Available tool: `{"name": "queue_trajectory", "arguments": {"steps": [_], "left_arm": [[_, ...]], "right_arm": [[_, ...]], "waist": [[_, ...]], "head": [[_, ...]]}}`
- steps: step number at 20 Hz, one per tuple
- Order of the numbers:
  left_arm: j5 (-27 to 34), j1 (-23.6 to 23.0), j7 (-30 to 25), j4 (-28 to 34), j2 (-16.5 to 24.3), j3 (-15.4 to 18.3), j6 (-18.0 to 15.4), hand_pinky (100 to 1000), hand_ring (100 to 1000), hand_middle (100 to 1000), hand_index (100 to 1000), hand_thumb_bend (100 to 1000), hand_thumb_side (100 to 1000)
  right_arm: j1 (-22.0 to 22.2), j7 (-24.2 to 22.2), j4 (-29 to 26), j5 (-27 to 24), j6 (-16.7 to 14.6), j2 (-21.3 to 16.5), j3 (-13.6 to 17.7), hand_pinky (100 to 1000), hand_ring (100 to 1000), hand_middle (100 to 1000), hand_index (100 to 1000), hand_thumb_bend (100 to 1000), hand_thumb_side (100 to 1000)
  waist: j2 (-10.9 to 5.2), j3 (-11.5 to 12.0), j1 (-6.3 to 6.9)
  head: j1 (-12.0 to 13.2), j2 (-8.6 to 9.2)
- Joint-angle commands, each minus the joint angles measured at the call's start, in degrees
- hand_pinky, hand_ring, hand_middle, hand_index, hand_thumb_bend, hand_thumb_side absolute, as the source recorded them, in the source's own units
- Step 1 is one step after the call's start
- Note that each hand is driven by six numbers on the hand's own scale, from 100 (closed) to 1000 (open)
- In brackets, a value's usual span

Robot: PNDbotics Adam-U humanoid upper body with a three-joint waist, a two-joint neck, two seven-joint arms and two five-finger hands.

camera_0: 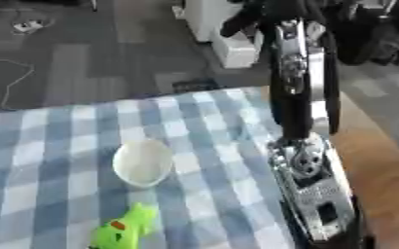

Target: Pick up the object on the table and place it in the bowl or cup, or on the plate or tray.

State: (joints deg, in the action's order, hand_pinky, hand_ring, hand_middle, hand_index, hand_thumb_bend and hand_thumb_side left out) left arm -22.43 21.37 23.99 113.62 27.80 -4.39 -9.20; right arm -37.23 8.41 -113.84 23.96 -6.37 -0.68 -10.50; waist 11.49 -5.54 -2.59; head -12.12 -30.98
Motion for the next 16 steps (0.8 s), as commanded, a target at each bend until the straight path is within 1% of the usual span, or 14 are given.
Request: {"name": "queue_trajectory", "arguments": {"steps": [1, 4, 5, 6, 7, 8, 11, 12, 14, 16], "left_arm": [[-0.5, 0.2, -0.8, 1.0, 0.2, 0.1, 0.1, 458, 528, 767, 902, 588, 934], [-0.9, -0.3, -1.3, 1.0, 0.0, 0.1, 0.5, 455, 524, 766, 890, 597, 934], [-1.3, -0.5, -2.0, 1.0, 0.2, 0.1, 1.1, 455, 524, 766, 890, 597, 934], [-1.9, -0.8, -3.1, 1.0, 0.4, 0.0, 2.0, 446, 514, 765, 887, 619, 927], [-3.0, -1.1, -5.2, 1.0, 0.9, -0.2, 3.4, 447, 515, 765, 888, 617, 928], [-4.1, -1.4, -7.6, 1.0, 1.3, -0.4, 5.0, 451, 508, 779, 871, 607, 895], [-8.4, -2.3, -19.9, 1.0, 2.8, -1.4, 11.7, 443, 511, 790, 875, 595, 890], [-9.7, -2.4, -23.5, 1.0, 3.1, -1.6, 13.4, 443, 515, 778, 870, 582, 887], [-12.3, -2.4, -29.5, 1.0, 3.4, -1.8, 16.0, 442, 516, 767, 864, 576, 885], [-14.1, -2.4, -33.2, 1.0, 3.4, -1.9, 17.4, 438, 515, 755, 857, 570, 880]], "right_arm": [[-0.2, -0.2, -0.7, 0.4, 0.1, -0.5, 0.3, 547, 458, 586, 658, 100, 921], [-0.1, -0.4, -0.7, 0.5, 0.2, -0.7, 0.2, 548, 459, 586, 657, 100, 921], [0.0, -0.5, -0.7, 0.6, 0.2, -0.8, 0.2, 548, 459, 586, 657, 100, 921], [0.0, -0.5, -0.7, 0.6, 0.2, -0.9, 0.2, 549, 459, 586, 657, 100, 921], [0.1, -0.6, -0.7, 0.7, 0.2, -0.9, 0.2, 549, 459, 586, 657, 100, 921], [0.1, -0.7, -0.7, 0.7, 0.2, -1.0, 0.2, 549, 459, 586, 657, 100, 922], [0.3, -0.7, -0.7, 0.9, 0.3, -1.1, 0.1, 550, 459, 586, 657, 100, 922], [0.3, -0.7, -0.7, 1.0, 0.3, -1.2, 0.1, 550, 459, 586, 656, 100, 922], [0.4, -0.8, -0.7, 1.0, 0.3, -1.2, 0.1, 550, 459, 586, 656, 100, 922], [0.5, -0.8, -0.7, 1.1, 0.3, -1.3, 0.2, 550, 459, 586, 655, 100, 921]], "waist": [[-1.24, 0.0, 0.52], [-1.33, 0.1, 0.86], [-1.38, 0.1, 0.99], [-1.45, 0.1, 1.14], [-1.53, 0.2, 1.29], [-1.59, 0.2, 1.44], [-1.77, 0.2, 1.86], [-1.79, 0.3, 1.96], [-1.78, 0.3, 2.12], [-1.74, 0.4, 2.2]], "head": [[-0.2, -0.25], [0.0, 0.05], [0.1, 0.1], [0.2, 0.11], [0.5, 0.06], [0.7, 0.0], [1.8, -0.45], [2.1, -0.65], [2.9, -1.23], [3.7, -1.93]]}}
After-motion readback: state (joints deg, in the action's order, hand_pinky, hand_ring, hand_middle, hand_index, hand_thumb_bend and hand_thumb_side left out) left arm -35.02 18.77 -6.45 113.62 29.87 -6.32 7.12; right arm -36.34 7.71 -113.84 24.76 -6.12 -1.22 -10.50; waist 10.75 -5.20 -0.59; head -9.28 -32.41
